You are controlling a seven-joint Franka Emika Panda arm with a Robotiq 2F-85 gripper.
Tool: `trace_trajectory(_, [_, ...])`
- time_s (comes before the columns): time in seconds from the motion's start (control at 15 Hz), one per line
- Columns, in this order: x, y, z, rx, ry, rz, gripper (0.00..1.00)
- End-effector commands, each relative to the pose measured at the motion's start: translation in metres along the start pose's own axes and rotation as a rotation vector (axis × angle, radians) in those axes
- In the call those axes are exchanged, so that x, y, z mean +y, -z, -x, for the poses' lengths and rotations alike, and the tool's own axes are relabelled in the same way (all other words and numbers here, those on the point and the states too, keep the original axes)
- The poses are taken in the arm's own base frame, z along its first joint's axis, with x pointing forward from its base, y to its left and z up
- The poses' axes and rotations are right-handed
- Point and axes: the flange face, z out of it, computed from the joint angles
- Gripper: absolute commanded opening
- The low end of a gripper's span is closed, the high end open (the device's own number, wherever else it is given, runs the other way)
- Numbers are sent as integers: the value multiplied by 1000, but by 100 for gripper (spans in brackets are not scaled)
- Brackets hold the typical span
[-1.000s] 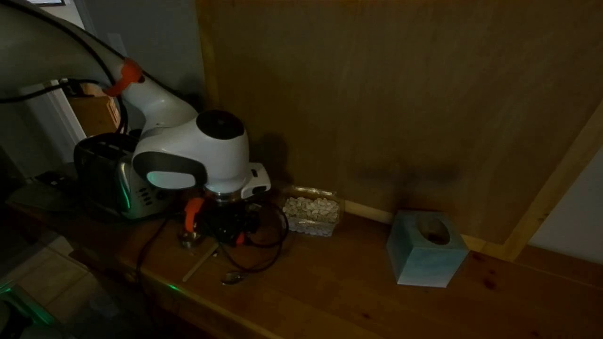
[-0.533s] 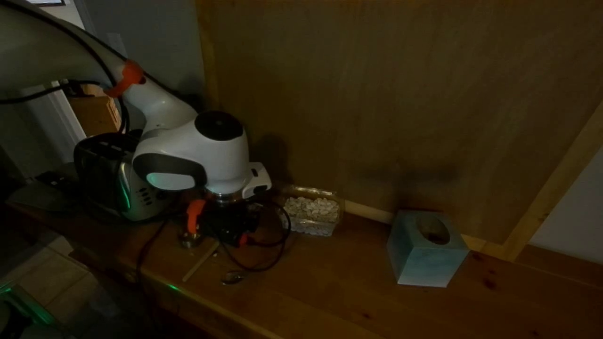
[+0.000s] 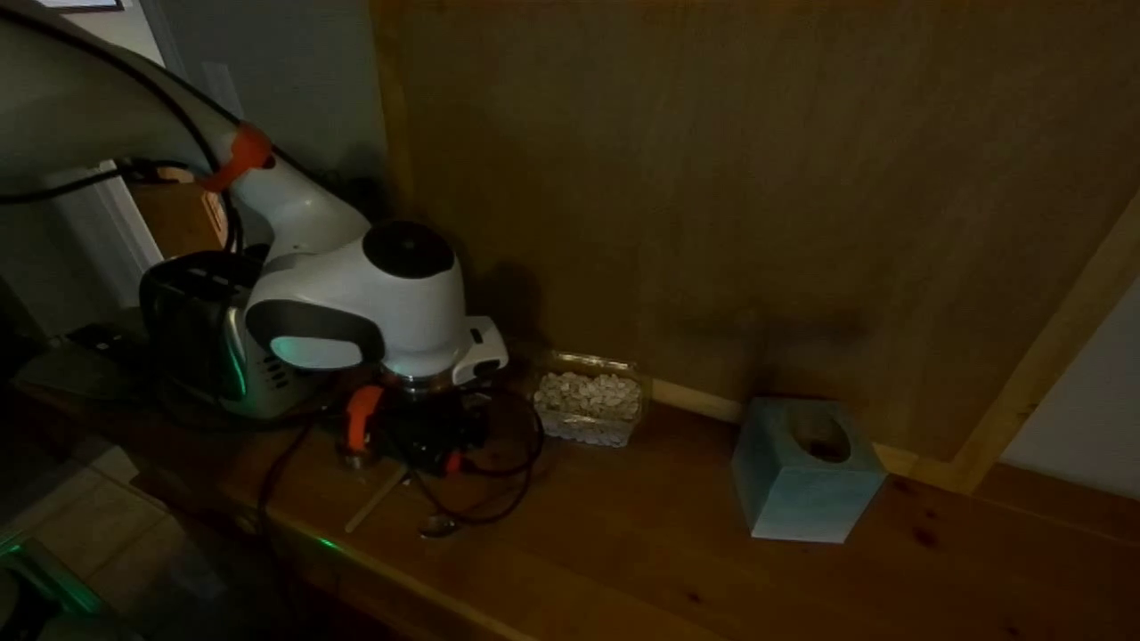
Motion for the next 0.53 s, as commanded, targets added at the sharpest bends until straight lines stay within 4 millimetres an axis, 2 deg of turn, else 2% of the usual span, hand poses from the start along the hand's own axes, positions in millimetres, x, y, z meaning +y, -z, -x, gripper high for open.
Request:
trace_trajectory(0.0, [1,-7,4,23,-3,3,97])
trace_trajectory(0.13, [1,-9,4,30,-2,4,91])
trace_trajectory(0.2, [1,-10,4,32,-2,3,84])
trace_trajectory(0.27, [2,-10,4,34,-2,4,83])
trace_trajectory(0.33, [2,-11,4,35,-4,4,73])
trace_trajectory(0.4, [2,-12,5,37,-4,4,76])
trace_trajectory(0.47, [3,-12,4,40,-2,6,85])
